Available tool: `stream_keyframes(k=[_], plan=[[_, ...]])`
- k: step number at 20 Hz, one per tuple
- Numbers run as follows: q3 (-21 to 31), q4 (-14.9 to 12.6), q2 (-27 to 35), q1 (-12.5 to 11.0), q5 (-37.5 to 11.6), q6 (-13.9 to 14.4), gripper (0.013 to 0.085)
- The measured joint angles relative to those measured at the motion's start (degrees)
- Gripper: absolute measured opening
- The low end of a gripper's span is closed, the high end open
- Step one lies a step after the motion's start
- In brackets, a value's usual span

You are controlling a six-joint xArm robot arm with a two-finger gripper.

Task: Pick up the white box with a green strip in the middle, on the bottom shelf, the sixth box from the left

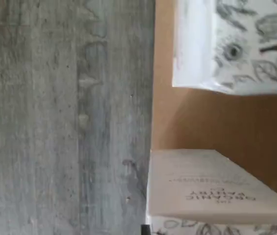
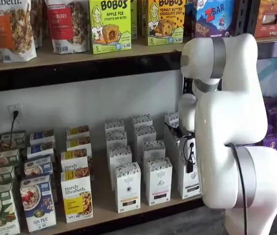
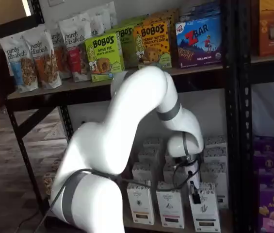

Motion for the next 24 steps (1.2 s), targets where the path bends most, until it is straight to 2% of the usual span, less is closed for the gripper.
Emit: stream_keyframes(k=[5, 8, 13, 19, 21, 24], plan=[[7.6, -2.4, -5.6, 0.7, -1.4, 3.1, 0.049], [13.8, -2.8, -10.3, 1.6, -2.4, 4.5, 0.049], [21.3, -3.3, -16.3, 2.8, -3.0, 6.3, 0.049], [32.5, -6.3, -26.6, 4.7, -3.8, 11.2, 0.049], [35.4, -5.7, -30.1, 5.2, -2.9, 11.1, 0.049], [38.6, -3.4, -34.2, 5.6, -1.4, 9.3, 0.049]])
